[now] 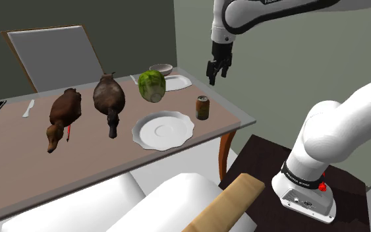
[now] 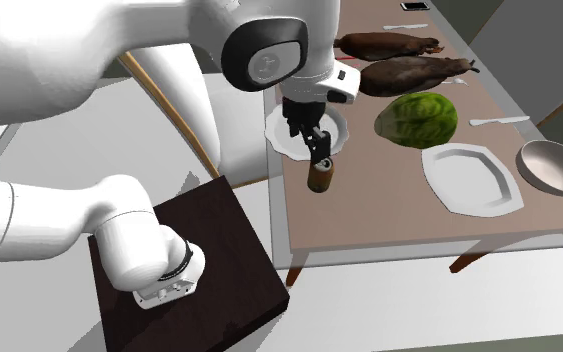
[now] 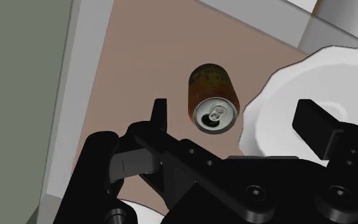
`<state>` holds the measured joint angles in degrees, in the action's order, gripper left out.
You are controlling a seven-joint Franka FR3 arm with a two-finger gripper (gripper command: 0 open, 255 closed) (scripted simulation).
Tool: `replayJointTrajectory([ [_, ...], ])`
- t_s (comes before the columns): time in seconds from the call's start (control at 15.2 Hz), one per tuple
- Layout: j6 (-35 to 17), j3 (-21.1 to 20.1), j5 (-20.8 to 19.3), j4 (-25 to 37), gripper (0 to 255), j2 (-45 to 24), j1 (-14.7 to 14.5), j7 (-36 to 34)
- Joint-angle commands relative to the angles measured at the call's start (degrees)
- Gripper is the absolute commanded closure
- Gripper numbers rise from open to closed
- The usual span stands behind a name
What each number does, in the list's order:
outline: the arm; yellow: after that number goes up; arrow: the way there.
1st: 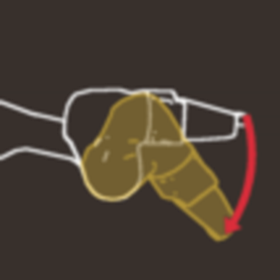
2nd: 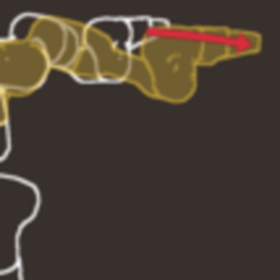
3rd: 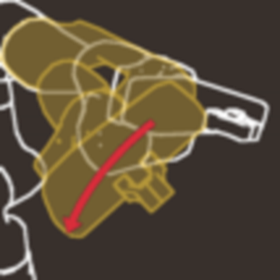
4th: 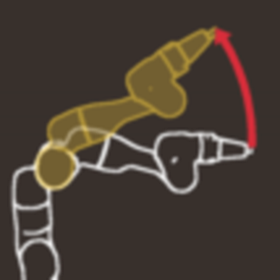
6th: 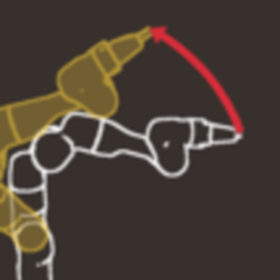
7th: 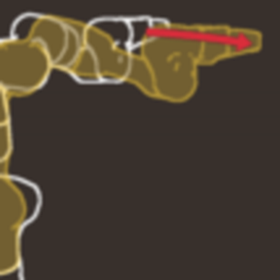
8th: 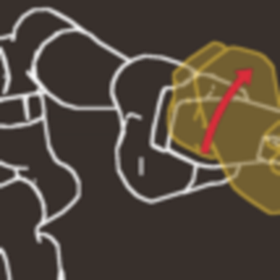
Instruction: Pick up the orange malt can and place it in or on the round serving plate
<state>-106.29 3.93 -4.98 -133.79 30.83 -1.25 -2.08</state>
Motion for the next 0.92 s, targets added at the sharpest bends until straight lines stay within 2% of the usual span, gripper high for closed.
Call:
replayJointTrajectory([
  [0.0,-3.1,0.7,0.6,0.5,0,-4.3,-0.4,1.1],
  [0.46,-11.3,2.7,3.6,4.5,0,-19.2,-1.5,5.6],
  [0.86,-15.4,2.7,3.9,2.1,0,-21.0,-1.4,5.9],
])
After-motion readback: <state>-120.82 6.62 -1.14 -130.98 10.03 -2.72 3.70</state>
